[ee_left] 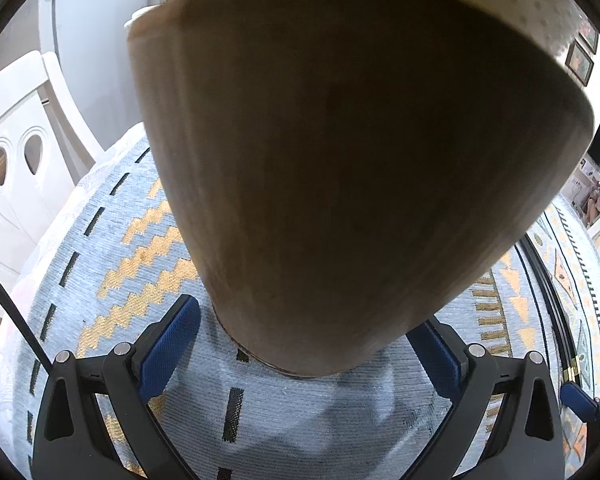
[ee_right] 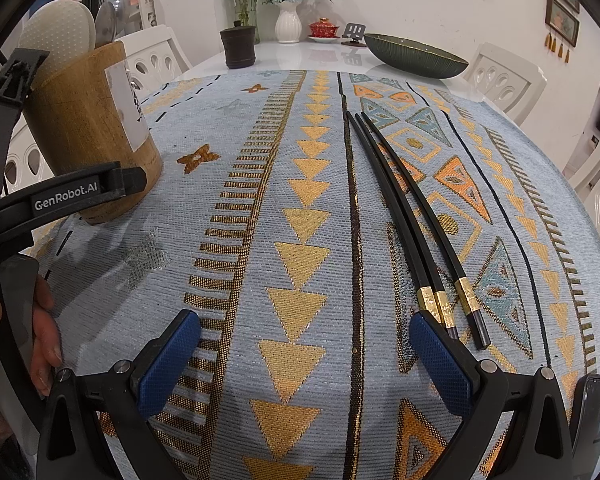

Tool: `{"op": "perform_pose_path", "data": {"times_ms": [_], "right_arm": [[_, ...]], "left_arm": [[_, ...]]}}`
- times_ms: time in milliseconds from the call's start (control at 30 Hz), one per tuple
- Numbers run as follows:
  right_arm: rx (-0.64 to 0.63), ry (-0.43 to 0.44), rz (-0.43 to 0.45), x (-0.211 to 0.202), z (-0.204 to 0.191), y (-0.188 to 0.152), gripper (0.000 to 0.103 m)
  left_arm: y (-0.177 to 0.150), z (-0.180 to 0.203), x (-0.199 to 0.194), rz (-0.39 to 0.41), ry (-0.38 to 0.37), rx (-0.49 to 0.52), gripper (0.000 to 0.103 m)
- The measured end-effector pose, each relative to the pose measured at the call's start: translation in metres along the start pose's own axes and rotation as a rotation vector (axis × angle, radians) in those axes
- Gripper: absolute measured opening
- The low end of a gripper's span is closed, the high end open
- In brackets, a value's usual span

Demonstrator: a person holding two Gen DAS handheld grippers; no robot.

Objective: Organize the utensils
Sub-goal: 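Hold the open right gripper over the gold-tipped black chopsticks, then close the right gripper on one black chopstick, then lift the chopstick upright with the right gripper toward the wooden cup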

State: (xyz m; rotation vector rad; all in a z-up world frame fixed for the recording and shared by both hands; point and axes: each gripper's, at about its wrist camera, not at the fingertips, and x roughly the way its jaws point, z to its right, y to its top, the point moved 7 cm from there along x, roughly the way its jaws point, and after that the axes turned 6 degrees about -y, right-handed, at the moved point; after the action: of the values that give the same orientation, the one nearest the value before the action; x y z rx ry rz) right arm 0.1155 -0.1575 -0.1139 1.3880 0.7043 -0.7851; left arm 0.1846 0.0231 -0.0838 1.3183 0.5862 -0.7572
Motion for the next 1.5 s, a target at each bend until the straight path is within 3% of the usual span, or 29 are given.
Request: {"op": "perform_pose_path", "data": {"times_ms": [267,467,533,567,633,700,767,833,900,967,1033,1100,1233,1300,1433,1500], "right_arm": [[0.0,0.01,-0.015,-0.001,0.0,-0.001,0.103],[-0.18,0.116,-0.313,-0.008,-0.002,-0.014,0.103],[-0.147,0.146,-0.362,-0.016,0.007,-0.014,0.101],[-0.078,0.191,-0.356,-0.024,0.016,-0.01,0.096],[0.034,0.257,-0.316,-0.041,0.036,0.006,0.094],[0.101,0.205,-0.205,-0.061,0.064,0.034,0.094],[0.15,0.106,-0.028,-0.092,0.096,0.073,0.094],[0.158,0.053,0.06,-0.108,0.112,0.102,0.103],[0.167,0.02,0.083,-0.104,0.123,0.121,0.103],[0.199,0.054,0.001,-0.07,0.129,0.125,0.103],[0.26,0.012,-0.125,-0.032,0.14,0.116,0.101],[0.252,0.009,-0.217,-0.001,0.146,0.112,0.078],[0.161,0.013,-0.343,0.028,0.139,0.094,0.078],[0.144,0.075,-0.361,0.031,0.131,0.093,0.075],[0.056,0.045,-0.34,0.033,0.118,0.101,0.075],[0.044,0.066,-0.364,0.041,0.111,0.104,0.054]], "left_arm": [[0.002,0.001,0.01,-0.01,0.006,0.008,0.101],[0.002,0.002,0.012,-0.004,-0.001,0.002,0.101],[0.001,0.004,0.01,0.001,-0.006,0.0,0.101],[-0.001,0.004,0.005,0.006,-0.013,-0.003,0.101],[-0.001,0.002,0.004,0.011,-0.026,-0.008,0.101],[-0.002,0.003,0.005,0.01,-0.035,-0.007,0.101],[-0.002,0.004,0.005,0.008,-0.036,-0.005,0.101],[-0.002,0.004,0.007,0.006,-0.035,-0.003,0.101],[-0.001,0.0,0.005,-0.001,-0.027,0.0,0.101],[-0.001,0.0,0.008,-0.009,-0.015,0.008,0.101],[-0.002,0.002,0.012,-0.009,-0.02,0.004,0.101],[-0.001,0.001,0.013,-0.006,-0.028,-0.001,0.101],[-0.002,0.0,0.014,-0.006,-0.028,-0.001,0.101],[-0.002,0.0,0.015,-0.006,-0.028,-0.001,0.101],[-0.002,-0.001,0.015,-0.006,-0.026,0.001,0.101],[-0.002,0.0,0.014,-0.006,-0.026,0.0,0.101]]}}
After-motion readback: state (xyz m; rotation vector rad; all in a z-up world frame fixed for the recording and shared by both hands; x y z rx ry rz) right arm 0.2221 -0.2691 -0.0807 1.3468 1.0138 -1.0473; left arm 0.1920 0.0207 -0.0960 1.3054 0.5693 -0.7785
